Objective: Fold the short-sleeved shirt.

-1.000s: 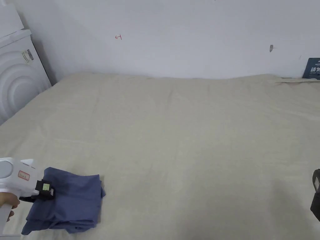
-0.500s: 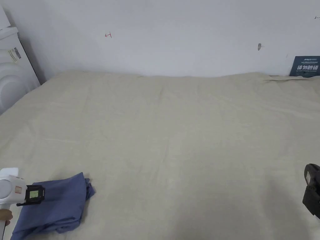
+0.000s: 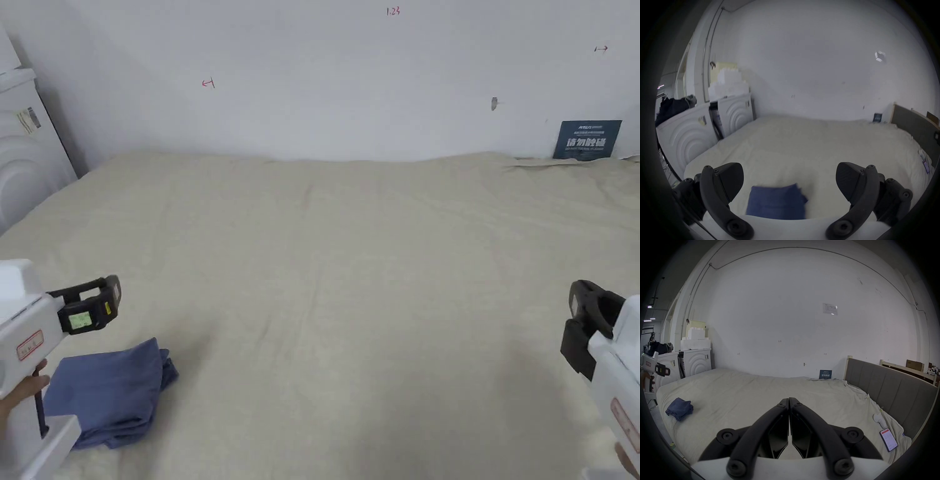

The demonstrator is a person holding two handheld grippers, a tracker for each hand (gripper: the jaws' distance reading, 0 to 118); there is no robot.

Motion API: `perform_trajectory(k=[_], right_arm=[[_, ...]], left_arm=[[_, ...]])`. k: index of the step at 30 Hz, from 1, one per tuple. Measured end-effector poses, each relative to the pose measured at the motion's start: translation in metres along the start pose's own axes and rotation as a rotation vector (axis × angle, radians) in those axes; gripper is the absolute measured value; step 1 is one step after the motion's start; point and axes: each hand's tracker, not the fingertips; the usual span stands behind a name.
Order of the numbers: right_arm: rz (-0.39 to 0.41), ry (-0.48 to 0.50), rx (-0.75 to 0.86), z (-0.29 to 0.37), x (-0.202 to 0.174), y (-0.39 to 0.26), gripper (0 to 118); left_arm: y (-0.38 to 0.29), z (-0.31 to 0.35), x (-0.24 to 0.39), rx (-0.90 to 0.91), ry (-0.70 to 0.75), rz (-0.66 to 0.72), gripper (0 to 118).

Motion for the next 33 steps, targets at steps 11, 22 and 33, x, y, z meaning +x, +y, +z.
perform_trajectory(k=[11, 22, 33], right_arm=[[-0.01, -0.008, 0.056, 0.006, 0.0, 0.002, 0], [-0.037, -0.044, 0.059, 0.047, 0.055, 0.025, 0], [-0.023, -0.069, 0.07, 0.056, 0.05, 0.021, 0]], left_arm=[[0.008, 0.051, 0.102, 0.261, -0.072, -0.003, 118], [-0.052, 0.056, 0.176, 0.309, -0.109, -0.01, 15], [-0.065, 0.059, 0.204, 0.26, -0.161, 0.001, 0]])
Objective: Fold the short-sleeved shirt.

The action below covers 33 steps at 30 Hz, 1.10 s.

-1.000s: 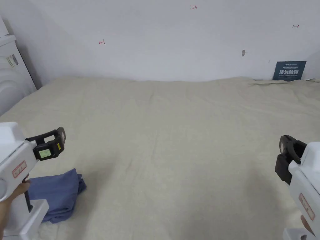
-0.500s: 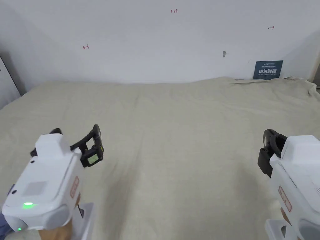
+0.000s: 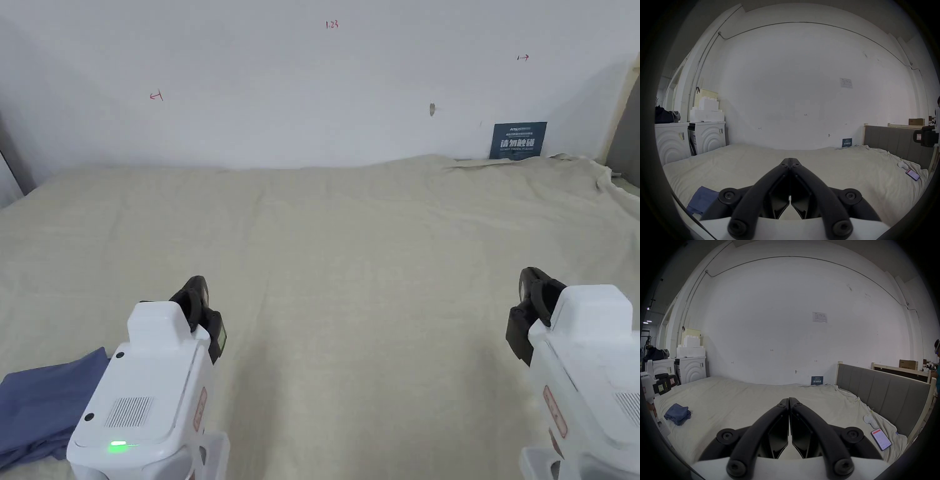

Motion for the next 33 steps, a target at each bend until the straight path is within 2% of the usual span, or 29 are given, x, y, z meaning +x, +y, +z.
perform_trajectory(k=[33], right_arm=[[0.008, -0.013, 0.02, -0.002, 0.007, -0.003, 0]], left_arm=[[-0.001, -0.001, 0.023, 0.003, -0.041, -0.054, 0]])
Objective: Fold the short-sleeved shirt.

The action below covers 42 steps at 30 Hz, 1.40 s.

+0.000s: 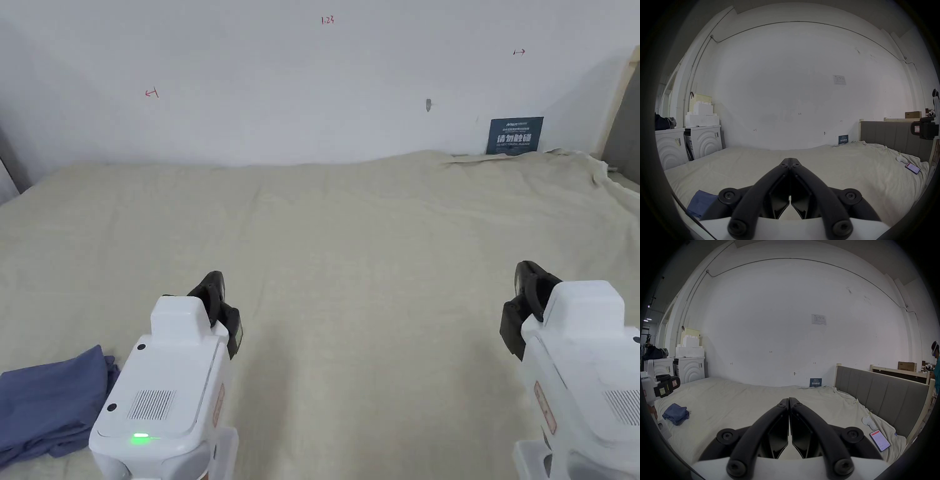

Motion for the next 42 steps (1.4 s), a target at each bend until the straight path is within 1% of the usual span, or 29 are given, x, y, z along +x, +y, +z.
perform_trajectory(k=[23, 24, 25, 26, 27, 28, 29, 30, 31, 33, 34, 38, 42], right_arm=[[0.012, 0.0, 0.004, 0.003, -0.005, 0.004, 0], [0.011, -0.002, 0.003, 0.003, -0.004, 0.004, 1], [0.01, -0.002, 0.001, 0.003, -0.004, 0.004, 15], [0.01, -0.002, -0.004, 0.003, -0.004, 0.004, 33], [0.007, -0.002, -0.006, 0.003, -0.003, 0.004, 54], [0.004, 0.002, -0.009, 0.003, -0.003, 0.004, 81], [0.005, -0.002, -0.013, 0.002, -0.002, 0.004, 94], [0.002, -0.002, -0.017, 0.002, -0.002, 0.004, 99], [-0.001, -0.006, -0.014, 0.003, -0.002, 0.004, 99], [-0.007, -0.013, -0.003, 0.005, -0.002, 0.004, 99], [-0.012, -0.014, -0.003, 0.005, -0.002, 0.005, 99], [-0.029, -0.013, -0.005, 0.006, 0.0, 0.006, 101], [-0.027, -0.021, -0.001, 0.006, 0.0, 0.006, 101]], left_arm=[[-0.001, -0.002, 0.001, -0.001, -0.002, -0.011, 0], [-0.001, -0.003, 0.0, -0.006, -0.008, -0.008, 5], [-0.001, -0.003, 0.0, -0.008, -0.007, -0.003, 17], [-0.001, -0.003, 0.0, -0.005, -0.003, 0.005, 32], [-0.001, -0.003, -0.001, -0.004, 0.012, 0.015, 51], [-0.001, -0.004, -0.001, -0.011, 0.017, 0.028, 76], [-0.001, -0.004, -0.003, -0.016, 0.016, 0.046, 91], [-0.002, -0.005, -0.006, -0.018, 0.016, 0.063, 104], [-0.002, -0.006, -0.007, -0.024, 0.019, 0.068, 104], [-0.002, -0.006, -0.009, -0.029, 0.016, 0.07, 115], [-0.002, -0.005, -0.01, -0.028, 0.016, 0.07, 118], [-0.001, -0.003, -0.012, -0.017, 0.026, 0.065, 118], [0.0, -0.002, -0.013, -0.009, 0.028, 0.049, 118]])
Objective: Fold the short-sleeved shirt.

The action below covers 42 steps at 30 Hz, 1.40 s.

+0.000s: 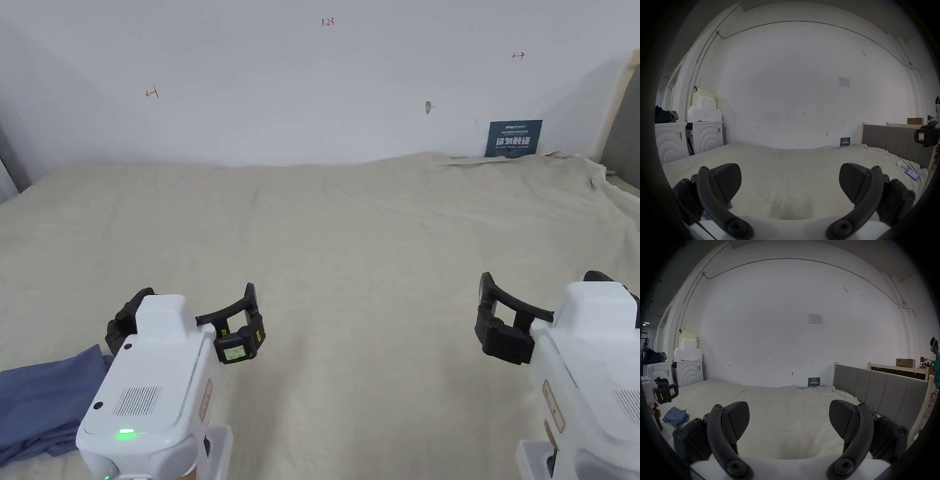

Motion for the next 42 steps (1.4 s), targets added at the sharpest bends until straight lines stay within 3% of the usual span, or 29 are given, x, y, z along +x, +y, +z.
perform_trajectory(k=[42], right_arm=[[0.005, 0.01, 0.019, -0.0031, 0.0008, -0.0015, 101]], left_arm=[[0.0037, -0.0005, -0.0008, 0.017, 0.001, -0.012, 118]])
